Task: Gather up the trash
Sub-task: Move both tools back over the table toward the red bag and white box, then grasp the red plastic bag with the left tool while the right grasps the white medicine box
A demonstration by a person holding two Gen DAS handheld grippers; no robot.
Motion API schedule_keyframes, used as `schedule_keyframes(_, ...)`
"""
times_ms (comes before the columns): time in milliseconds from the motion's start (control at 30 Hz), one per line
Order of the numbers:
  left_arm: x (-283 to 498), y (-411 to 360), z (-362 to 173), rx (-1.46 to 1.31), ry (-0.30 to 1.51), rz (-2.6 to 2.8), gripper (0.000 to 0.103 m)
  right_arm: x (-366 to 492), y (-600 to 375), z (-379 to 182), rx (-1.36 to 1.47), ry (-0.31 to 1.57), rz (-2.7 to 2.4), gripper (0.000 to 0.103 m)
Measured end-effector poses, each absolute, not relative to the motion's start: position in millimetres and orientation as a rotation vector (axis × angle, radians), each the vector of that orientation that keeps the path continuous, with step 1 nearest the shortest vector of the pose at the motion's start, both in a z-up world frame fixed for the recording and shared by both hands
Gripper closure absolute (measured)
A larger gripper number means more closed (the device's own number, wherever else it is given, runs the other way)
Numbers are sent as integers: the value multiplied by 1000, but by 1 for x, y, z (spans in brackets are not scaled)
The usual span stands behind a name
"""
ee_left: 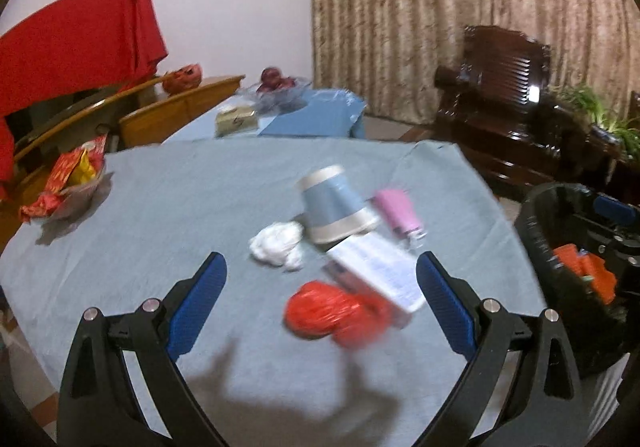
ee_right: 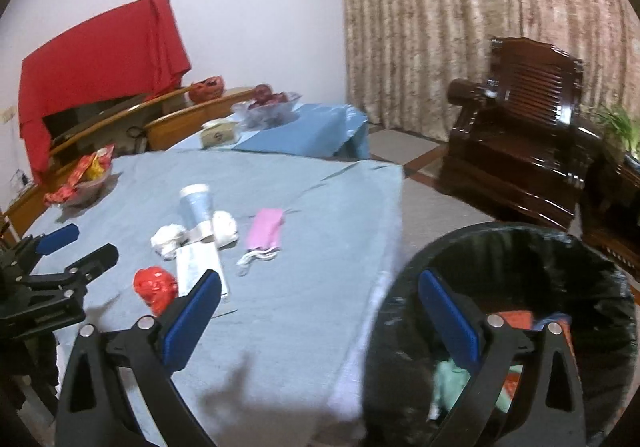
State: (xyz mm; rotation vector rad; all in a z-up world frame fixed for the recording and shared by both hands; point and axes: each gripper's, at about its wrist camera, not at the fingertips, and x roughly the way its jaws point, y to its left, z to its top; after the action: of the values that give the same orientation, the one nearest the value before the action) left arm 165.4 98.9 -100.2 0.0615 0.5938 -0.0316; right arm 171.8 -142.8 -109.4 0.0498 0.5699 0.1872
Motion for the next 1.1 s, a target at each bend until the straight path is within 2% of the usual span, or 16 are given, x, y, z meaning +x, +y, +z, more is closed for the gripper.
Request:
schedule_keyframes(600,208,105,-171,35,754,-40,10,208,-113,-138,15,621,242,6)
schedule_keyframes(700,214,104,-180,20,789,-69,22,210,-111,-140,12,626,245,6)
schedule_keyframes(767,219,105,-187,-3,819,-90,35,211,-110,-141,7,629,246,6)
schedule_keyframes(867,221,108,-192,-26,833,-102,43,211,-108,-142,0,632,249,6)
schedule_keyframes(967,220,110,-192,-36,825,-104,50,211,-107,-142,0,634,249,6)
schedule_keyframes(1100,215,111,-187,-33,807,-95,52,211,-104,-141,-2,634,256,6)
